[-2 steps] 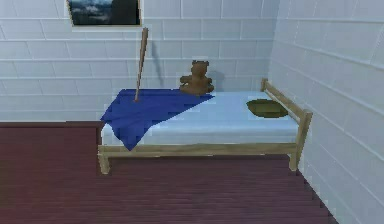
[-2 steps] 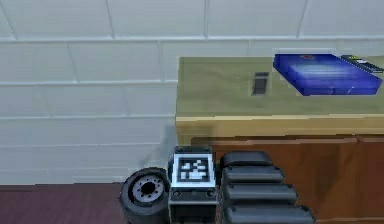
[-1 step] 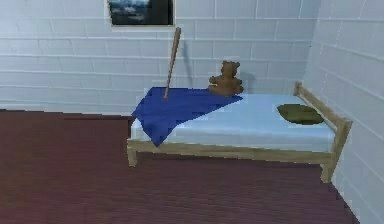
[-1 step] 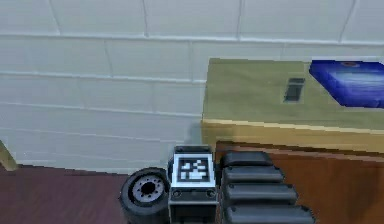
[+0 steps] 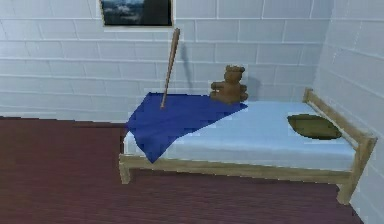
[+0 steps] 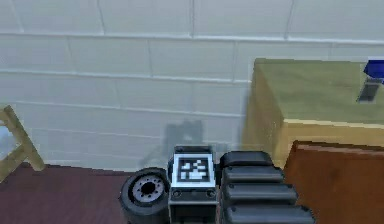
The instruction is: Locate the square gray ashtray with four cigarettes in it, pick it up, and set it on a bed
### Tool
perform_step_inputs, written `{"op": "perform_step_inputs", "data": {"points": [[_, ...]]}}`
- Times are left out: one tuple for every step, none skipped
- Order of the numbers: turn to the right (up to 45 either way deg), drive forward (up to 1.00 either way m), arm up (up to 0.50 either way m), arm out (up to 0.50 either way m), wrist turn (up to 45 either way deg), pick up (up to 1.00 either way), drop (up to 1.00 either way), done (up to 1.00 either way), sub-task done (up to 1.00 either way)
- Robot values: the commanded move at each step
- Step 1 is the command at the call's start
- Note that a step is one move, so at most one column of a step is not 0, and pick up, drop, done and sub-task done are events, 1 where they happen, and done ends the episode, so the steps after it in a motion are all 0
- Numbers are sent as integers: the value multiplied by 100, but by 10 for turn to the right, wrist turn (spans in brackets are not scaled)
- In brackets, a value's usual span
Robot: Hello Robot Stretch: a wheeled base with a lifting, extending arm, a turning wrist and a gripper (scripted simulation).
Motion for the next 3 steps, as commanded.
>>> {"op": "perform_step_inputs", "data": {"points": [[150, 0, 0, 0, 0, 0, 0, 0, 0], [0, 85, 0, 0, 0, 0, 0, 0, 0], [-450, 0, 0, 0, 0, 0, 0, 0, 0]]}}
